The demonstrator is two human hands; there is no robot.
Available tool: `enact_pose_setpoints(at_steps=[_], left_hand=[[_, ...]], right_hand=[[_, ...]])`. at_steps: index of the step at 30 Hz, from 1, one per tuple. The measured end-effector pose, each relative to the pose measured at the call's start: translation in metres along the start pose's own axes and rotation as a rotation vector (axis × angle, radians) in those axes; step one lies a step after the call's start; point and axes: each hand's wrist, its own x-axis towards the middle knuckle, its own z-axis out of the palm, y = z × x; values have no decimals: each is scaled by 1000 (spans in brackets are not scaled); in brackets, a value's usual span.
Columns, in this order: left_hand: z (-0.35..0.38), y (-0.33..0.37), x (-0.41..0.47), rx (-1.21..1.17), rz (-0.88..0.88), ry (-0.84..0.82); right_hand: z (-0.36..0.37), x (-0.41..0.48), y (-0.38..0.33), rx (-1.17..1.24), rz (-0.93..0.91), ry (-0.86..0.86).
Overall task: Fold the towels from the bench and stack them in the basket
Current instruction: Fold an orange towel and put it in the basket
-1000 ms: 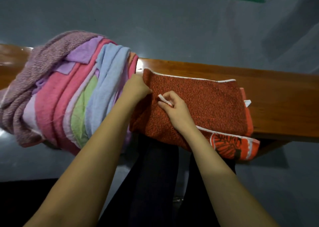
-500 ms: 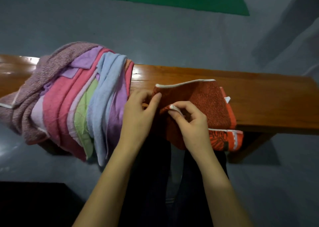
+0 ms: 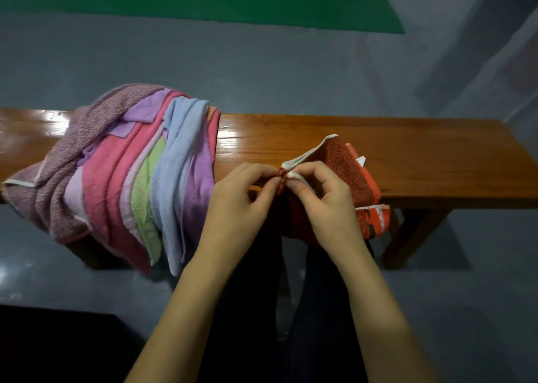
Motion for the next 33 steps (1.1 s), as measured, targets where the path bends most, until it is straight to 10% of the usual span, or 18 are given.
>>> enact_pose_setpoints(at_steps=[8,19,33], left_hand=[[-3,-4,-3,-17,74,-75],[-35,-57,-45,325,199,-274],[-60,34,53,114,230,12]], right_hand=[[-9,9,0,-109,71,-236],[-20,11,-6,-88,35,80],[-61,44,-63,-254,-174,430]])
